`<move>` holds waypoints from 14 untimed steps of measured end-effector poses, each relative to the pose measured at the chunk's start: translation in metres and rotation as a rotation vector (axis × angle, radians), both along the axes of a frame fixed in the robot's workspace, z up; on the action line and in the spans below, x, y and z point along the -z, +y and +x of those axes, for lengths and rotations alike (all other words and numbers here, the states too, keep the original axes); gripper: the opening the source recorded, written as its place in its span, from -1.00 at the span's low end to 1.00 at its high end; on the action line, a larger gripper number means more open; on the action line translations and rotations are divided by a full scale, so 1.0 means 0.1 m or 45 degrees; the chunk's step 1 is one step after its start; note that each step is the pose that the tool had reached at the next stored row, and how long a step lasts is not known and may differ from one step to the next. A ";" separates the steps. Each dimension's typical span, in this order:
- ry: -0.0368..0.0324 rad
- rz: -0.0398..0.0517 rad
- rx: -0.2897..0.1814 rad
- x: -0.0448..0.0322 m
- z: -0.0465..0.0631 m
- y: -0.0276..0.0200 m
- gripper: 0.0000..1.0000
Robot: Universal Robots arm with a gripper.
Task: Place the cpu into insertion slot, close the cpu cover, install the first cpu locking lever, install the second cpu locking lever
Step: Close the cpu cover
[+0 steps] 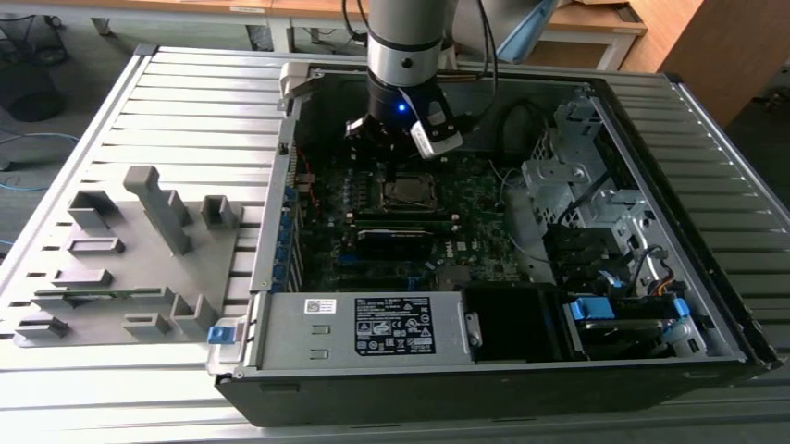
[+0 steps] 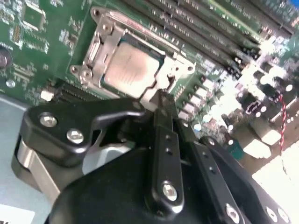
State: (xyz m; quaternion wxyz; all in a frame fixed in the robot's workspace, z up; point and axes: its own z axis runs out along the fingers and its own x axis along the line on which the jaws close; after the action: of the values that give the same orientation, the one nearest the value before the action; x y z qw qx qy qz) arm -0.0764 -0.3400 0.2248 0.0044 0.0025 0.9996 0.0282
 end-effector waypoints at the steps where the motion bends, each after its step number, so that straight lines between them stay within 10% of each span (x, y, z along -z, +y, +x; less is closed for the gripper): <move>1: 0.0001 0.000 0.000 0.000 0.00 0.000 -0.79; 14: 0.0002 0.000 0.000 -0.003 0.12 0.000 -0.79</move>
State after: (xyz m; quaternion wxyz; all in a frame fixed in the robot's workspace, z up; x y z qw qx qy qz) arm -0.0647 -0.3400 0.2251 0.0043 0.0025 0.9996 0.0281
